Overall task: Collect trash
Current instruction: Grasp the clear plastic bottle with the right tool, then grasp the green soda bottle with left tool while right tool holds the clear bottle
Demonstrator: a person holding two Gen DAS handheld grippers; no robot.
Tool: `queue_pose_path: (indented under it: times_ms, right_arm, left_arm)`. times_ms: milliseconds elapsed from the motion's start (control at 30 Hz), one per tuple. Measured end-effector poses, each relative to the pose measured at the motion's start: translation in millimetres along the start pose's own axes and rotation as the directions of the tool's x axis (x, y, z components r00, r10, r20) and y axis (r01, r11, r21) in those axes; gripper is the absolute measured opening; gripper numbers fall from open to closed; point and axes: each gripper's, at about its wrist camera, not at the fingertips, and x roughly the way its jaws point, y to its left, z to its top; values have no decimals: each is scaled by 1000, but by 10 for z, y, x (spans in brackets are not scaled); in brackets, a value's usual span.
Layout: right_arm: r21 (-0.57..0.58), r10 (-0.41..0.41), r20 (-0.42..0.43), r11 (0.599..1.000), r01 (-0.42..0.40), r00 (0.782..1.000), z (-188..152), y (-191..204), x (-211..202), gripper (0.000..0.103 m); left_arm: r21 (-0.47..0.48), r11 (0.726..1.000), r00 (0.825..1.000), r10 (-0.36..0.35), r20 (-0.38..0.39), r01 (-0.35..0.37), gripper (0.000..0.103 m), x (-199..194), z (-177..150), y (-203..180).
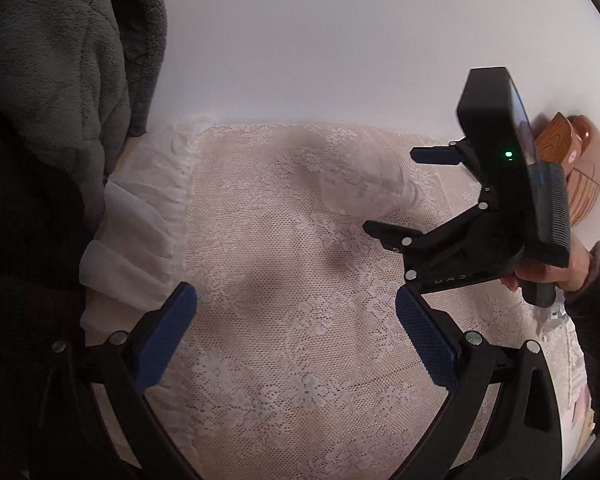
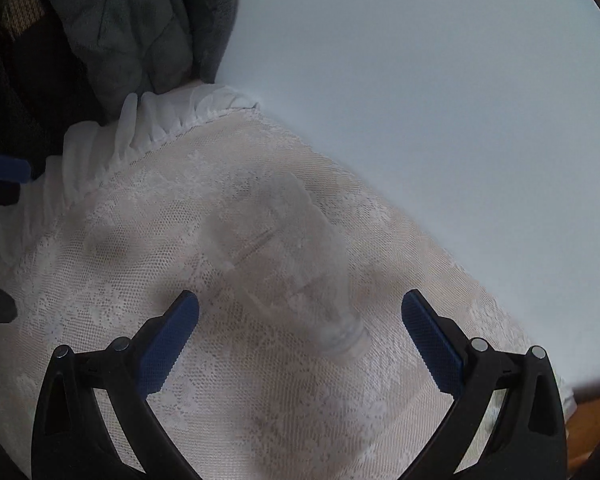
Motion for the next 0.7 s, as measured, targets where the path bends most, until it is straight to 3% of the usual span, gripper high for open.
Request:
queue_pose_path:
  times_ms: [67,167,367,467,600,700]
  right_arm:
    - [-9,16,-14,1000,-16,1000,33,-8,86,96]
    - [64,67,-20,996,-65,998,20,-84,125,70]
    - [283,33,80,958,-55,996,-320,-262,-320,69]
    - [441,-21,147,896,-47,989,-726,-373,-782,69]
    - [644,-151,166,765,9,974,-1430,-429,-1434,70]
    - [758,-248,130,649,65,960,-1985,-397,-1877,70]
  left_arm:
    - [-3,1000,1000,4,3,-4,95,15,10,3]
    - [2,1000,1000,11,5,-11,95,21,10,-17]
    - [20,1000,1000,-3,24,3,95,-55,66,-106]
    - [33,998,999,-48,22,47,95,-72,154,-233]
    - [115,989,995,-95,13,93,95,23,369,-647]
    - [216,967,990,-141,16,135,95,142,568,-1151]
